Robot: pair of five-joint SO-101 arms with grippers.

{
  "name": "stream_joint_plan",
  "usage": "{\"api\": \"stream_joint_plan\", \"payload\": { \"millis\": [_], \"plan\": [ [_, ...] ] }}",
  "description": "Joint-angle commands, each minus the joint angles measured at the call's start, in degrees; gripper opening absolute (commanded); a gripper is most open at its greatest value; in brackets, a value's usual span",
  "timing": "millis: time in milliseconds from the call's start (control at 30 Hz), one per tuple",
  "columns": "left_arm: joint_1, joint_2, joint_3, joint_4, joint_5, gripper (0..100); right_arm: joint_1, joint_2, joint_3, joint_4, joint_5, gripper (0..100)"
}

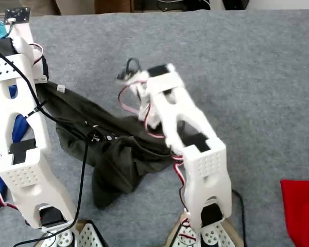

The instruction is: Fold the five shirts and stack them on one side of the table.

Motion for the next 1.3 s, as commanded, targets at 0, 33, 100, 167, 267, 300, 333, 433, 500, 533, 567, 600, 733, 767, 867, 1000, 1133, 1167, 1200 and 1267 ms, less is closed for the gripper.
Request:
{"api": "stream_joint_plan", "payload": {
  "millis": [0, 33, 100, 167, 267, 300, 333, 433, 500, 533, 567, 600, 733, 767, 867, 1000, 1133, 1167, 1200, 1267],
  "plan": [
    [-0.1, -0.7, -0.6, -0.2, -0.6, 2, 3.8, -0.1, -15.2, 4.4, 0.2, 0.5],
    [-0.1, -0.7, -0.6, -0.2, -0.6, 2, 4.5, -0.1, -19.1, 5.5, 0.2, 0.5],
    [-0.1, -0.7, -0.6, -0.2, -0.6, 2, 5.8, 0.0, -26.2, 6.9, 0.2, 0.5],
    [-0.1, -0.7, -0.6, -0.2, -0.6, 2, 6.8, 0.1, -31.7, 8.1, 0.4, 0.5],
    [-0.1, -0.7, -0.6, -0.2, -0.6, 2, 7.4, 0.2, -34.0, 9.0, 0.5, 0.5],
    [-0.1, -0.7, -0.6, -0.2, -0.6, 2, 7.4, 0.3, -33.3, 9.1, 0.4, 0.5],
    [-0.1, -0.7, -0.6, -0.2, -0.6, 2, 7.3, 0.5, -31.6, 9.2, 0.7, 0.5],
    [-0.1, -0.7, -0.6, -0.2, -0.6, 2, 6.9, 2.4, -24.8, 9.2, 0.7, 0.6],
    [-0.1, -0.7, -0.6, -0.2, -0.6, 2, 6.5, 3.7, -20.3, 9.1, 0.7, 0.7],
    [-0.1, -0.7, -0.6, -0.2, -0.6, 2, 6.3, 4.2, -17.9, 9.2, 0.7, 0.8],
    [-0.1, -0.7, -0.6, -0.2, -0.6, 2, 5.7, 4.2, -16.0, 9.2, 0.7, 0.8],
    [-0.1, -0.7, -0.6, -0.2, -0.6, 2, 5.1, 4.1, -14.0, 9.3, 0.8, 0.8],
    [-0.1, -0.7, -0.6, -0.3, -0.6, 2, 1.4, 4.0, -7.0, 9.4, 3.5, 0.8],
    [-0.1, -0.7, -0.6, -0.3, -0.6, 2, 0.5, 4.0, -5.5, 9.4, 3.6, 0.9],
    [-0.1, -0.7, -0.6, -0.3, -0.6, 2, -2.0, 4.0, -0.6, 9.5, 3.7, 1.6],
    [-0.9, -0.7, -0.7, -0.3, -0.6, 2, -3.6, 3.8, 3.6, 9.8, 5.8, 4.9],
    [-1.5, -0.7, -0.7, -0.3, -0.6, 2, -1.6, -0.6, 2.0, 9.8, 5.5, 12.6],
    [-1.5, -0.7, -0.7, -0.4, -0.6, 2, -1.3, -2.6, 1.6, 9.8, 5.8, 15.8],
    [-1.7, -0.7, -0.5, -0.8, -0.6, 2, -0.8, -4.9, 1.5, 9.8, 6.9, 19.1],
    [-1.8, -0.7, -0.2, -1.9, -0.6, 2, -0.5, -9.6, 1.5, 10.5, 9.4, 25.5]
  ]
}}
